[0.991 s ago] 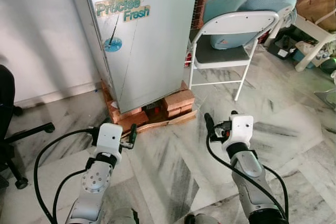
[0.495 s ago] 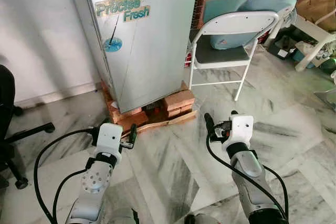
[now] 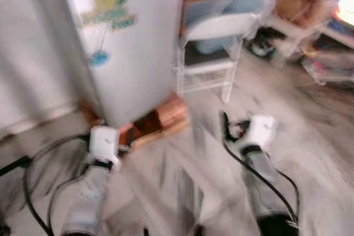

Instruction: Restocking fridge

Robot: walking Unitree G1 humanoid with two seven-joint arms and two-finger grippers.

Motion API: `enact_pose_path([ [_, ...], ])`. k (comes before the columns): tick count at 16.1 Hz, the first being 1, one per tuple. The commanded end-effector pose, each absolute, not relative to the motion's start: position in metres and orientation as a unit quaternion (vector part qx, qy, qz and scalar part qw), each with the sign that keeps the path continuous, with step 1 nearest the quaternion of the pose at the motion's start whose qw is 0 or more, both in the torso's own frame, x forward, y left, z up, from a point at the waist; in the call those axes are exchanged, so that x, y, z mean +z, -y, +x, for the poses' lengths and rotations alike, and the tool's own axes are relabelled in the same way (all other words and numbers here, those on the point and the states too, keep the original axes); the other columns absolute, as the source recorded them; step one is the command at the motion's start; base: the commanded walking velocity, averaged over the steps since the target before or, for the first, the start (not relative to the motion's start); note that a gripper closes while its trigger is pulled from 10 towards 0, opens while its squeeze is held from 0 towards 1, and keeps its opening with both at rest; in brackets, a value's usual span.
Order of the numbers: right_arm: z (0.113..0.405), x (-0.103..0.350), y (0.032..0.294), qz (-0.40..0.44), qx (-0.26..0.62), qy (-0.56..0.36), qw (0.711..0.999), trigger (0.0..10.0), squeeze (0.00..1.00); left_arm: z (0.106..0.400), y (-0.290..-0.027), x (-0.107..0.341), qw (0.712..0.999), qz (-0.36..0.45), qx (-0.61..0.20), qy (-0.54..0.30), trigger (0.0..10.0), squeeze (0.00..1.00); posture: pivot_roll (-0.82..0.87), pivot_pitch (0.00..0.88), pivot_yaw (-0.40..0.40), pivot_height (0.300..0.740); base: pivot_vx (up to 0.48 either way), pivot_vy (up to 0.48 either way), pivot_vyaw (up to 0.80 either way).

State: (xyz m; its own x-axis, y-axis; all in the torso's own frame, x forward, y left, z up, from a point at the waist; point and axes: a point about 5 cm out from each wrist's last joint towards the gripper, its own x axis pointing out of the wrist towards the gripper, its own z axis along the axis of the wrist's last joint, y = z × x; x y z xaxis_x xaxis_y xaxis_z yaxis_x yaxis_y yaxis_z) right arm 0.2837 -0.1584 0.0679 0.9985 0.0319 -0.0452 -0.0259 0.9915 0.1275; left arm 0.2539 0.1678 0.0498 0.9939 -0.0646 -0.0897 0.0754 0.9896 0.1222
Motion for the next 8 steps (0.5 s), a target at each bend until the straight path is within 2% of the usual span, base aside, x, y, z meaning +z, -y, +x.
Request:
enact_pose_path([
  [1,0.2828,0.0698,0.1710,0.060,-0.001,-0.020,0.998,10.0,0.00,0.2550,-0.1591,0.0517,0.996,0.059,-0.051,-0.036,10.0,0.00,0.13,0.059,-0.030,0.740,0.000,0.450,-0.61],
  [2,0.2828,0.0699,0.1712,0.060,-0.001,-0.020,0.998,10.0,0.00,0.2544,-0.1576,0.0516,0.996,0.052,-0.058,-0.036,10.0,0.00,0.13,0.061,-0.031,0.740,0.000,0.446,0.00],
  [6,0.2838,0.0718,0.1688,0.065,0.006,-0.018,0.998,10.0,0.00,0.2510,-0.1521,0.0510,0.996,0.043,-0.075,-0.037,10.0,0.00,0.14,0.066,-0.035,0.740,0.438,0.000,0.00],
  [8,0.2830,0.0704,0.1674,0.061,0.009,-0.022,0.998,10.0,0.00,0.2505,-0.1536,0.0493,0.996,0.039,-0.073,-0.042,10.0,0.00,0.14,0.070,-0.038,0.740,0.379,0.294,-0.64],
])
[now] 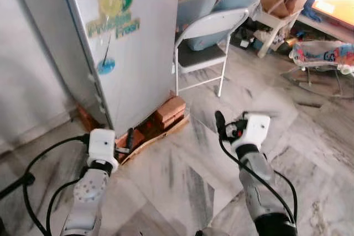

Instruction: Restocking fridge

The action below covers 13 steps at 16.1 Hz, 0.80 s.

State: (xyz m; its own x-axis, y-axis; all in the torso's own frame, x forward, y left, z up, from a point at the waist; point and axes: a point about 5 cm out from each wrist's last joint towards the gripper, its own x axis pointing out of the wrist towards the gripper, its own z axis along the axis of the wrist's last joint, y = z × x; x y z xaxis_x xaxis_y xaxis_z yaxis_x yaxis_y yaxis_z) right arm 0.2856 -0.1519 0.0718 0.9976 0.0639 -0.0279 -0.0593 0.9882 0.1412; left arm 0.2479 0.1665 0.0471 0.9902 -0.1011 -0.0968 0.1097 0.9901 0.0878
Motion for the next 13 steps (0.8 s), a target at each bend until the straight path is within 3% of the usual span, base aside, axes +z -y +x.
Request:
enact_pose_path([
  [1,0.282,0.069,0.168,0.061,0.009,-0.024,0.998,10.0,0.00,0.250,-0.153,0.049,0.996,0.035,-0.078,-0.042,10.0,0.00,0.14,0.072,-0.040,0.740,0.368,0.307,-0.58],
  [4,0.281,0.068,0.169,0.063,0.007,-0.027,0.998,10.0,0.00,0.248,-0.149,0.048,0.995,0.027,-0.078,-0.047,10.0,0.00,0.13,0.076,-0.042,0.740,0.329,0.350,-0.34],
  [13,0.279,0.066,0.171,0.061,0.007,-0.035,0.998,10.0,0.00,0.239,-0.137,0.044,0.994,0.001,-0.095,-0.054,10.0,0.00,0.13,0.079,-0.050,0.740,0.000,0.466,0.00],
])
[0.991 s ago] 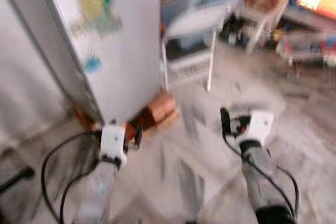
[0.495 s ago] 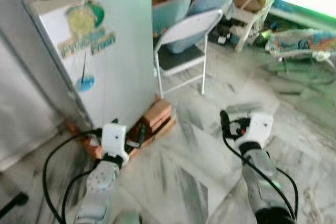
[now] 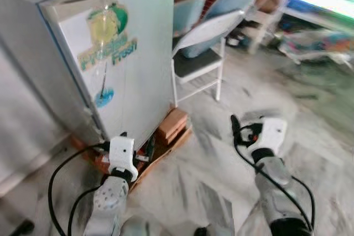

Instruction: Restocking fridge

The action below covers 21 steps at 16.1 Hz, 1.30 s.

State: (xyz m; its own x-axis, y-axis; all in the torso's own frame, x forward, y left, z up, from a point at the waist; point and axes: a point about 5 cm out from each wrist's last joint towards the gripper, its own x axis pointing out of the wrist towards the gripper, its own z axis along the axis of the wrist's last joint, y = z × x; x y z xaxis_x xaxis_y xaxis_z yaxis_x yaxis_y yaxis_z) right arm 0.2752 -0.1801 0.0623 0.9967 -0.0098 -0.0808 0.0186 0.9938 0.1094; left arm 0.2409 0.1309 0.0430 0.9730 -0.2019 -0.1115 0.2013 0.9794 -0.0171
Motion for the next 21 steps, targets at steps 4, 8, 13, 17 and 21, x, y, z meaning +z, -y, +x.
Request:
enact_pose_path([
  [4,0.2796,0.0646,0.1746,0.068,0.000,-0.047,0.997,10.0,0.00,0.2409,-0.1364,0.0444,0.993,0.009,-0.103,-0.055,10.0,0.00,0.13,0.077,-0.052,0.740,0.000,0.480,0.00],
  [8,0.2796,0.0643,0.1741,0.071,0.005,-0.051,0.996,10.0,0.00,0.2430,-0.1365,0.0476,0.994,0.010,-0.098,-0.048,10.0,0.00,0.12,0.078,-0.052,0.740,0.000,0.480,-0.17],
  [13,0.2778,0.0635,0.1732,0.065,0.006,-0.053,0.996,10.0,0.00,0.2427,-0.1381,0.0462,0.994,0.009,-0.097,-0.053,10.0,0.00,0.13,0.091,-0.056,0.740,0.000,0.000,-0.80],
  [17,0.2753,0.0608,0.1722,0.060,0.006,-0.057,0.997,10.0,0.00,0.2417,-0.1393,0.0451,0.995,0.015,-0.086,-0.053,10.0,0.00,0.13,0.094,-0.056,0.740,0.000,0.000,-0.80],
  [21,0.2748,0.0609,0.1732,0.058,0.005,-0.057,0.997,10.0,0.00,0.2419,-0.1413,0.0444,0.996,0.009,-0.071,-0.059,10.0,0.00,0.13,0.099,-0.060,0.740,0.000,0.308,-0.80],
])
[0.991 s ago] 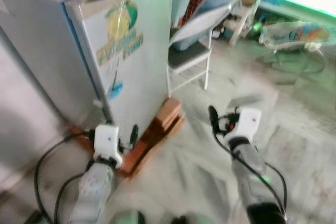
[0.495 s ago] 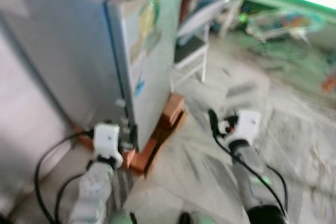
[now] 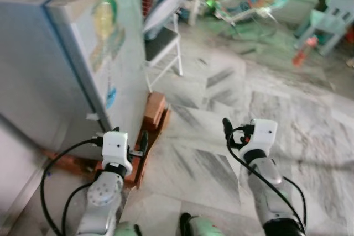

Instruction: Restocking fridge

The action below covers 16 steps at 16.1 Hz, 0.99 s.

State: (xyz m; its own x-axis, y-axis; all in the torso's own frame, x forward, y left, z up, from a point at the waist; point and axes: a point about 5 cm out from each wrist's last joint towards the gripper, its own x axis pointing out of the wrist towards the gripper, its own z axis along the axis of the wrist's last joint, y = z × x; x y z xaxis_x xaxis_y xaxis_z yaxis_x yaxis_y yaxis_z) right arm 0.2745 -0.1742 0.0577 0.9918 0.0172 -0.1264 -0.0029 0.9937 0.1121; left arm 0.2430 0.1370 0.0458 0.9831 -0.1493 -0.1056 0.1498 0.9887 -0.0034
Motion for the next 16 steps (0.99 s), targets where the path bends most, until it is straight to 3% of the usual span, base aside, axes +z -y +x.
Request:
enact_pose_path([
  [1,0.274,0.061,0.174,0.058,0.005,-0.056,0.997,10.0,0.00,0.242,-0.140,0.044,0.995,0.013,-0.075,-0.057,10.0,0.00,0.13,0.098,-0.062,0.740,0.000,0.480,0.00],
  [4,0.275,0.063,0.175,0.045,0.011,-0.047,0.998,10.0,0.00,0.244,-0.137,0.049,0.996,0.007,-0.076,-0.047,10.0,0.00,0.13,0.096,-0.070,0.740,0.000,0.480,0.00],
  [10,0.282,0.064,0.183,0.005,-0.015,-0.048,0.999,10.0,0.00,0.243,-0.136,0.051,0.996,0.012,-0.078,-0.038,10.0,0.00,0.14,0.092,-0.071,0.740,0.000,0.000,0.00],
  [16,0.273,0.056,0.180,0.028,-0.018,-0.063,0.997,10.0,0.00,0.246,-0.129,0.057,0.994,0.017,-0.107,-0.023,10.0,0.00,0.14,0.097,-0.075,0.740,0.000,0.000,0.00],
])
